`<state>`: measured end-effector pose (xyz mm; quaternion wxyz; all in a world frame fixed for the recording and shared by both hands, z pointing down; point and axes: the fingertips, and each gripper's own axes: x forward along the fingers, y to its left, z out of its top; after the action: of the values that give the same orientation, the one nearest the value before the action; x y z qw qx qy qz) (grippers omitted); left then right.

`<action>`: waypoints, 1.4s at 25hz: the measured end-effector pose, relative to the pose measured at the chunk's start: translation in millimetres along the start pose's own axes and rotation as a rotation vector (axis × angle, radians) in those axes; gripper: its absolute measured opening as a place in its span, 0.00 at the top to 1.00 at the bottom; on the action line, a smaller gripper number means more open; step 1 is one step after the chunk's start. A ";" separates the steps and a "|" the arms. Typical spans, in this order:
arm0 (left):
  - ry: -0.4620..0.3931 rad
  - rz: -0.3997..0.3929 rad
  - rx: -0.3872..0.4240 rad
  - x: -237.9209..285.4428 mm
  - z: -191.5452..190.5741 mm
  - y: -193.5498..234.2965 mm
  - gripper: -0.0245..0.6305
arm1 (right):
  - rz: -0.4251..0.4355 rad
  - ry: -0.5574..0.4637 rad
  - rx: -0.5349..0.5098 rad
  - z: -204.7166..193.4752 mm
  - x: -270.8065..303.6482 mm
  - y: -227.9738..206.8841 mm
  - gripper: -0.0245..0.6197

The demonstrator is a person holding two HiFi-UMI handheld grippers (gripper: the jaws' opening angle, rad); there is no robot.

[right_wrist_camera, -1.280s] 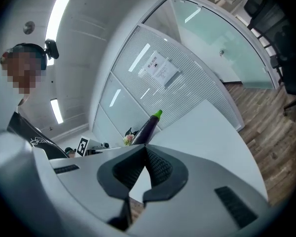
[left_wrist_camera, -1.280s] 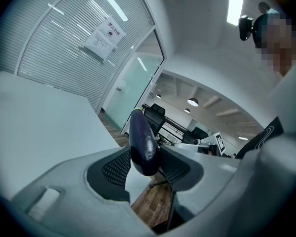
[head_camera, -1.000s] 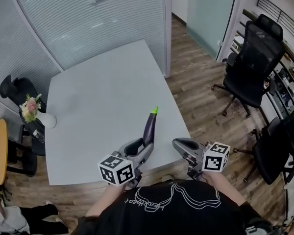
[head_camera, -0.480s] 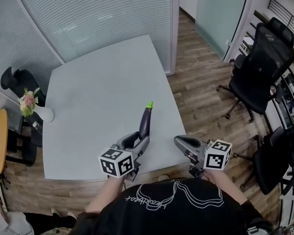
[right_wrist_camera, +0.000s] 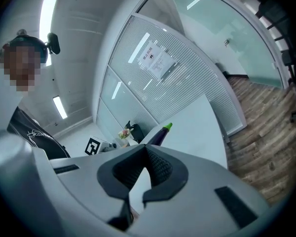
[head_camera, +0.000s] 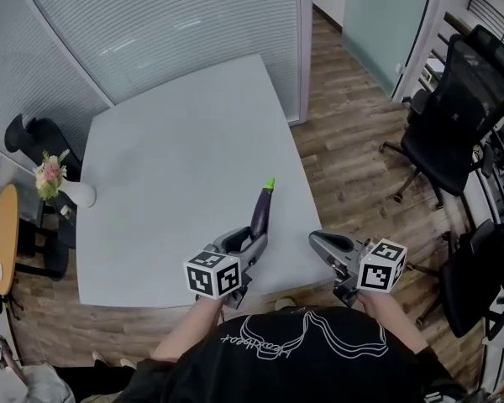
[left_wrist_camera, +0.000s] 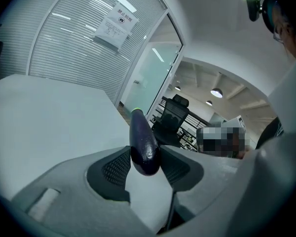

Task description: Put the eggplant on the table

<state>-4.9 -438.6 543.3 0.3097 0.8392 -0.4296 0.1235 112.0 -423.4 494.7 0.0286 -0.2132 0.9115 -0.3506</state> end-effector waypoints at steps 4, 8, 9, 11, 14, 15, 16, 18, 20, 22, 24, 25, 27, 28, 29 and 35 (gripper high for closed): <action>0.019 0.008 -0.008 12.8 -7.0 4.9 0.67 | -0.015 0.001 0.013 -1.7 -3.1 -10.1 0.95; 0.046 0.034 0.002 26.7 -21.8 16.3 0.67 | -0.022 0.004 0.032 -9.4 -4.6 -17.2 0.95; 0.052 0.035 0.004 30.5 -25.4 18.1 0.67 | -0.022 0.003 0.037 -10.7 -5.2 -18.4 0.95; 0.065 0.041 -0.002 37.3 -32.8 20.7 0.67 | -0.020 0.002 0.043 -12.4 -7.9 -19.9 0.95; 0.087 0.052 -0.018 43.0 -44.6 26.7 0.67 | -0.028 0.000 0.048 -13.5 -11.8 -20.7 0.95; 0.096 0.056 -0.019 44.5 -47.9 29.8 0.67 | -0.033 -0.001 0.050 -13.4 -12.3 -21.4 0.95; 0.104 0.060 -0.019 46.2 -50.7 32.9 0.67 | -0.039 -0.003 0.052 -13.6 -12.8 -22.3 0.95; 0.117 0.069 -0.016 49.3 -56.1 38.2 0.67 | -0.048 -0.004 0.056 -15.8 -14.5 -24.5 0.95; 0.127 0.078 -0.021 51.5 -62.7 42.4 0.67 | -0.057 -0.003 0.064 -19.9 -16.7 -26.7 0.95; 0.134 0.086 -0.031 53.7 -68.8 45.4 0.67 | -0.063 -0.004 0.069 -23.1 -18.9 -27.8 0.95; 0.144 0.088 -0.035 55.6 -74.2 46.6 0.67 | -0.065 -0.004 0.070 -25.1 -20.4 -27.2 0.95; 0.150 0.088 -0.035 56.4 -76.2 47.2 0.67 | -0.067 -0.002 0.070 -25.5 -20.9 -26.9 0.95; 0.162 0.089 -0.033 58.2 -79.0 49.0 0.67 | -0.074 0.001 0.069 -25.5 -21.5 -27.4 0.95; 0.168 0.091 -0.034 58.8 -80.7 49.9 0.67 | -0.077 0.000 0.071 -26.0 -22.1 -27.7 0.95; 0.174 0.091 -0.036 58.9 -83.2 50.4 0.67 | -0.079 -0.002 0.076 -27.4 -23.3 -27.9 0.95; 0.206 0.103 -0.034 60.6 -93.2 54.6 0.67 | -0.106 -0.007 0.100 -37.2 -30.4 -28.9 0.95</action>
<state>-6.6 -443.3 667.1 0.3596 0.7936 -0.4399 0.2177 142.7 -406.9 538.6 0.0237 -0.2608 0.8803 -0.3957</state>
